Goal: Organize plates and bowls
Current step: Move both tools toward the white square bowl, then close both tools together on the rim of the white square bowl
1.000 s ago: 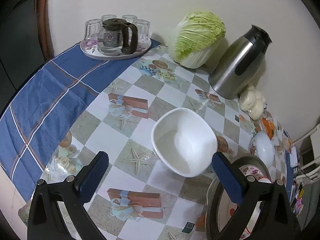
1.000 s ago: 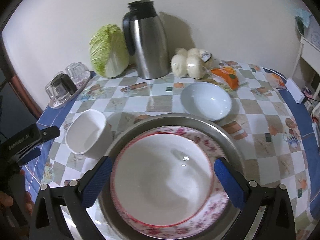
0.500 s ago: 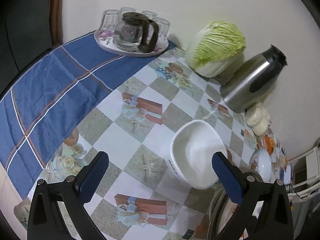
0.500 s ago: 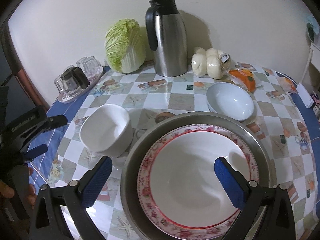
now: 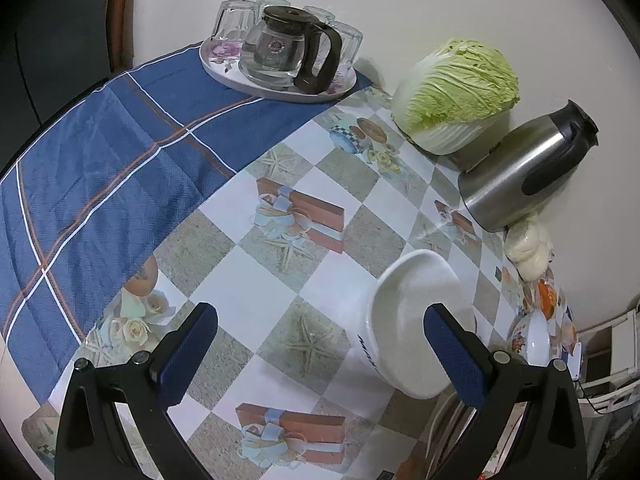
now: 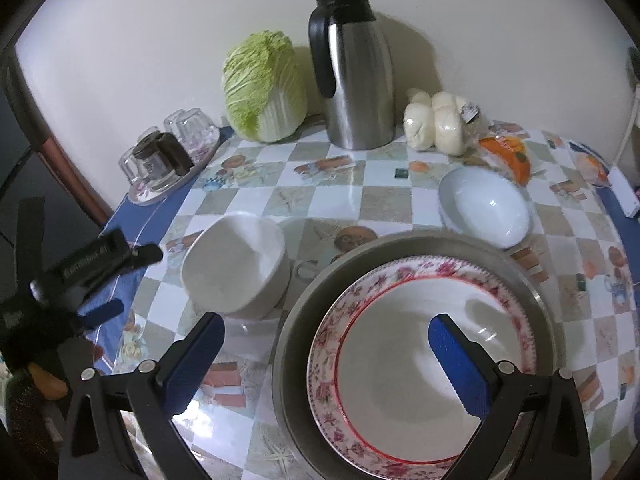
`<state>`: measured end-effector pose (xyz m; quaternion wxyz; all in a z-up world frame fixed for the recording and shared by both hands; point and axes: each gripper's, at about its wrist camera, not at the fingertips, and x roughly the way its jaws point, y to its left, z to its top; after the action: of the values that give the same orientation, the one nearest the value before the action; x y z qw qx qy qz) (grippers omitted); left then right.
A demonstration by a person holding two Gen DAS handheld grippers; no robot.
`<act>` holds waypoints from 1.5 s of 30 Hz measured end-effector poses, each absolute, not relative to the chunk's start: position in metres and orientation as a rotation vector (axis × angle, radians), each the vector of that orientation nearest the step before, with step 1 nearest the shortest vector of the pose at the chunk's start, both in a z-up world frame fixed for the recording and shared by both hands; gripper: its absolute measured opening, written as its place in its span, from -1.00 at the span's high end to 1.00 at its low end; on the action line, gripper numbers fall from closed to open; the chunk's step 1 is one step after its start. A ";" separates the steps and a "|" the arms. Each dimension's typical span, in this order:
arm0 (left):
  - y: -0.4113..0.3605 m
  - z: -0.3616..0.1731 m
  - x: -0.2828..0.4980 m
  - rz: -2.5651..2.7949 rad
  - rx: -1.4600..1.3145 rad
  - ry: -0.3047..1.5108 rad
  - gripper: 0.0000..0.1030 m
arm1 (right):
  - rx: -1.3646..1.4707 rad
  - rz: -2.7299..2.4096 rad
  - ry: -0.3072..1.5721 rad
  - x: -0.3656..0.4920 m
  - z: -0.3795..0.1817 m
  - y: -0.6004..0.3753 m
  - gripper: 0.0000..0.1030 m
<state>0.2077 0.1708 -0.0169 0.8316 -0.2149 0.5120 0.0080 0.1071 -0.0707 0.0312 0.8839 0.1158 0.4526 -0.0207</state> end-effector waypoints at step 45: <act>0.147 -0.066 0.237 -0.136 -0.506 1.206 -0.13 | 0.213 -0.078 1.201 0.223 -0.018 -0.033 0.09</act>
<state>0.2373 0.1465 -0.0659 0.7915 -0.2353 0.5605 -0.0632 0.2225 -0.0330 -0.0183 0.8189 0.1000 0.5639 -0.0368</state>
